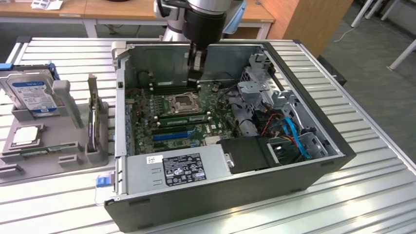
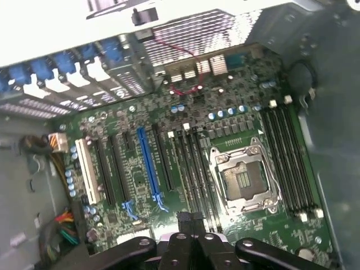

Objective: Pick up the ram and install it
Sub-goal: 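Press down the ram until it locks into place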

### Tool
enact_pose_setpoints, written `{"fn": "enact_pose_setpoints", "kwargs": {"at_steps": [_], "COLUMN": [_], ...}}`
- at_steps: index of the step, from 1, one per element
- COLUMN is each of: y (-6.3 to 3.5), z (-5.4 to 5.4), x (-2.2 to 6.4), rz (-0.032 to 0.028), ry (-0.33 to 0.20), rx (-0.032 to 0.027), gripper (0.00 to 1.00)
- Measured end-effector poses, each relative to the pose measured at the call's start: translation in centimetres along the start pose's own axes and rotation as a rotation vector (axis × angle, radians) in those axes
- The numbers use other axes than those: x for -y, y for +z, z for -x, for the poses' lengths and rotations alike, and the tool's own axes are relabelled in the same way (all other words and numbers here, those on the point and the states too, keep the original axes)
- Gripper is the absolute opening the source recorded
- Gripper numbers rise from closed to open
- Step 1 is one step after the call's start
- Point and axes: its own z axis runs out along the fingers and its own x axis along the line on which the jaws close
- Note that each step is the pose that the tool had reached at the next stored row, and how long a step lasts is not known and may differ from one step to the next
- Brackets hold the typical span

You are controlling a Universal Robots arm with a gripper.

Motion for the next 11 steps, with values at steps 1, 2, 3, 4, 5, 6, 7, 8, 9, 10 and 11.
{"fn": "enact_pose_setpoints", "kwargs": {"at_steps": [1,2,3,4,5,6,7,8,9,10,11], "y": [-0.01,-0.03,-0.05,-0.08,-0.13,-0.17,-0.20,-0.25,-0.29,-0.32,-0.34], "z": [0.00,0.00,0.00,-0.01,-0.01,0.00,0.00,0.00,-0.01,-0.02,-0.02], "x": [0.00,0.00,0.00,-0.01,-0.01,-0.01,0.00,0.00,-0.01,-0.02,-0.02], "rz": [0.0006,0.0011,0.0015,0.0018,0.0019,0.0016,0.0010,0.0000,-0.0013,-0.0035,-0.0063], "ry": [0.016,0.031,0.045,0.058,0.073,0.085,0.096,0.107,0.118,0.129,0.139], "rx": [0.0008,0.0016,0.0019,0.0019,0.0015,0.0007,-0.0005,-0.0024,-0.0053,-0.0087,-0.0124], "gripper": [0.11,0.11,0.11,0.11,0.11,0.11,0.11,0.11,0.11,0.11,0.11]}}
